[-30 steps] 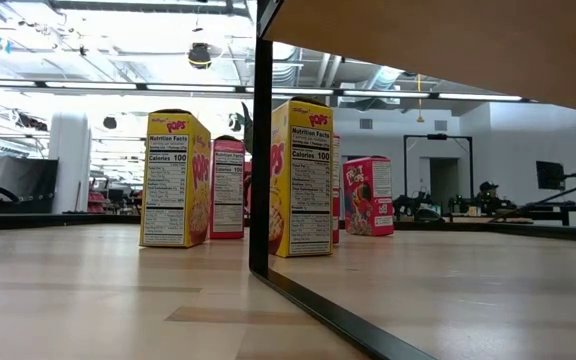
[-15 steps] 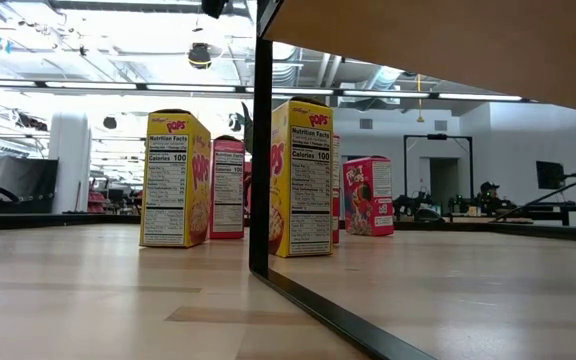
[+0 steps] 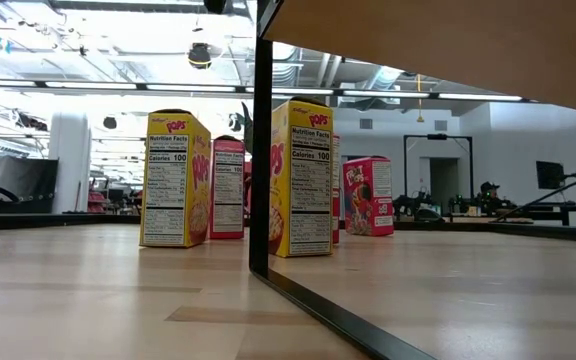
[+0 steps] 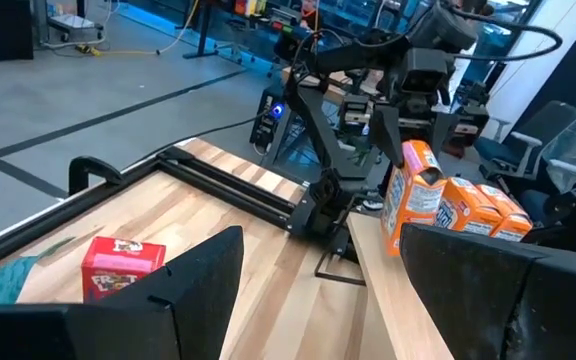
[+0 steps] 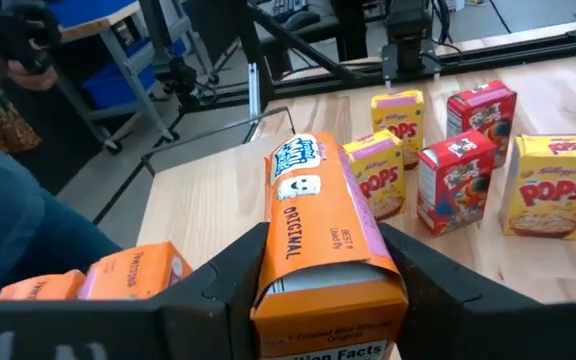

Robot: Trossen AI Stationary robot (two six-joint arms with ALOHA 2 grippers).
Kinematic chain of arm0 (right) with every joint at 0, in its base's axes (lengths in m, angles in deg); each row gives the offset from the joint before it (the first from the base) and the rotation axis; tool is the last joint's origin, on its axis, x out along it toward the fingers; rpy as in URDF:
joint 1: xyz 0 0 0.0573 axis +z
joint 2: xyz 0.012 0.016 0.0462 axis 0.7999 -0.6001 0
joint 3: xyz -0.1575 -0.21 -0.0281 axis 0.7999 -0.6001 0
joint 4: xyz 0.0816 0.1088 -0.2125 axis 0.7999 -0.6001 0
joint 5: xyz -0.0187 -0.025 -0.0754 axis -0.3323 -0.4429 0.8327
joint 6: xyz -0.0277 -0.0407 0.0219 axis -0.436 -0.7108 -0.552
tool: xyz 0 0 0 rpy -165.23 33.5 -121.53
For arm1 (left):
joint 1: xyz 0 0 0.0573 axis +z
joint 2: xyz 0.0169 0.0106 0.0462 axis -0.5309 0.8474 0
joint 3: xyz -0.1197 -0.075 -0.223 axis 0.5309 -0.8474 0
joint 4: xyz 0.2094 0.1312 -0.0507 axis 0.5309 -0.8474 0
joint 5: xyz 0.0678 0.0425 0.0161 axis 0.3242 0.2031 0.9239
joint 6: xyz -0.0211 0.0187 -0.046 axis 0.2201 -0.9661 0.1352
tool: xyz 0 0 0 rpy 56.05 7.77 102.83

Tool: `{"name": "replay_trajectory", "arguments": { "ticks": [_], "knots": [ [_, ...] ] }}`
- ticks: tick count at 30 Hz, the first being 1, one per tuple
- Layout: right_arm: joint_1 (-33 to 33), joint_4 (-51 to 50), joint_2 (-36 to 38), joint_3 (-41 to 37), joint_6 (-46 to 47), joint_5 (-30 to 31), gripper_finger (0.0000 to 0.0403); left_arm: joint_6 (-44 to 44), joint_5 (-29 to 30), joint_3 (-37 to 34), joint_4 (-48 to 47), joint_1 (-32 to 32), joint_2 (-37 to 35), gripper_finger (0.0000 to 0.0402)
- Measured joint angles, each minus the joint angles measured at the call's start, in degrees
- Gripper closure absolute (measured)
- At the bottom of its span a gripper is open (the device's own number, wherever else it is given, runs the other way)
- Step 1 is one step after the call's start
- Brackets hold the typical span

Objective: Stack cereal on shelf
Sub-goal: Put the orange cereal box on the shelf aligned with the other orange cereal boxes

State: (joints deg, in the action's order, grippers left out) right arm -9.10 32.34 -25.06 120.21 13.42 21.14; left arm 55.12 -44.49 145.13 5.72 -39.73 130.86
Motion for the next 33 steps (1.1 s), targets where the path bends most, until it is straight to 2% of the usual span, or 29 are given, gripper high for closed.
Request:
{"name": "replay_trajectory", "arguments": {
  "ticks": [14, 33],
  "knots": [
    [9.82, -0.53, -0.21, -1.40, 1.87, 12.55, 0.0211, -0.22, 1.03, 0.00, -0.04, 0.00, 0.00, 0.0141],
    [10.79, -1.08, -0.11, -1.98, 6.86, 11.83, 0.0200, -1.14, 1.03, 0.00, -0.09, 0.00, 0.00, 0.0141]
  ]
}}
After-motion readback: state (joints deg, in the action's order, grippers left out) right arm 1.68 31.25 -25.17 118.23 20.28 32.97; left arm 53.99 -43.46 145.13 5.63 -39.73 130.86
